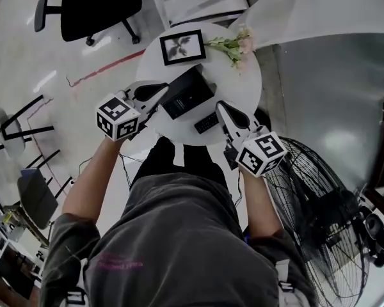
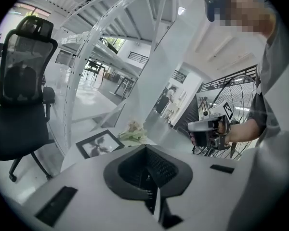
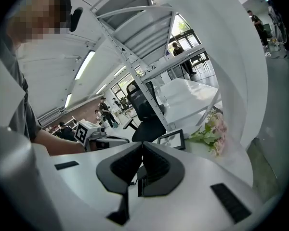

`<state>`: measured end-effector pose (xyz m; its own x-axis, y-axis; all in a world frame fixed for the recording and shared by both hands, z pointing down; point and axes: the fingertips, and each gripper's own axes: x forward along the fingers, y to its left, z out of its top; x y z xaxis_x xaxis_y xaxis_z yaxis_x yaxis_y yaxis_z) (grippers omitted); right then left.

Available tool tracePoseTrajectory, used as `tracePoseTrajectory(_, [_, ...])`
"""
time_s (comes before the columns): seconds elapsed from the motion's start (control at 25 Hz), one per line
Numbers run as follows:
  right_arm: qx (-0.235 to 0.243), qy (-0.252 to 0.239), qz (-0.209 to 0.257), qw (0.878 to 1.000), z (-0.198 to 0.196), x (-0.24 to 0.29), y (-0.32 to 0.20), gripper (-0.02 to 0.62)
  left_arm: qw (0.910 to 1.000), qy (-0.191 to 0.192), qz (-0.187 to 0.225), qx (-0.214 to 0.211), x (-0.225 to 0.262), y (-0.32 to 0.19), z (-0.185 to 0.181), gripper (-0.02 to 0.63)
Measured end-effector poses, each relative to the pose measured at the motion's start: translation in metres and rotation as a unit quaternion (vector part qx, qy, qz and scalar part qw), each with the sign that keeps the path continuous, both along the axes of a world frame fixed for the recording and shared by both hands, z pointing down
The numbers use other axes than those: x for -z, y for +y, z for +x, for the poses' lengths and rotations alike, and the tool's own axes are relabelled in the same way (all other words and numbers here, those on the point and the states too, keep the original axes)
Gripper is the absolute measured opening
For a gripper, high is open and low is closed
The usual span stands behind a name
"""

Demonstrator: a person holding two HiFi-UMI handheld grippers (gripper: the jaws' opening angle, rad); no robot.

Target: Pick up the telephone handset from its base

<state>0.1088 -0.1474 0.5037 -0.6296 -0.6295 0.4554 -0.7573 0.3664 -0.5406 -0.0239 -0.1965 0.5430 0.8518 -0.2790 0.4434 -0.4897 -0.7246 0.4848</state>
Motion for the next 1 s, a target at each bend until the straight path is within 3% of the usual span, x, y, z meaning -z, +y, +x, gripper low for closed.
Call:
tracePoseTrajectory(0.4, [0.002, -0.003, -0.033, 0.999, 0.001, -0.034, -0.001, 0.021, 0.9979, -0.038, -0.026, -0.046, -0.059, -0.007, 0.009, 0.018])
tracePoseTrajectory(0.68, [-0.004, 0.002, -0.051, 0.999, 0.01, -0.049, 0.004, 0.021, 0.9939, -0.062, -0.031, -0.086, -0.088, -0.013, 0.022, 0.087])
tracePoseTrajectory(1.0, [-0.009, 0.003, -0.068, 0.998, 0.016, -0.062, 0.013, 0.021, 0.9845, -0.059, -0.07, -0.15, -0.114, -0.009, 0.036, 0.17])
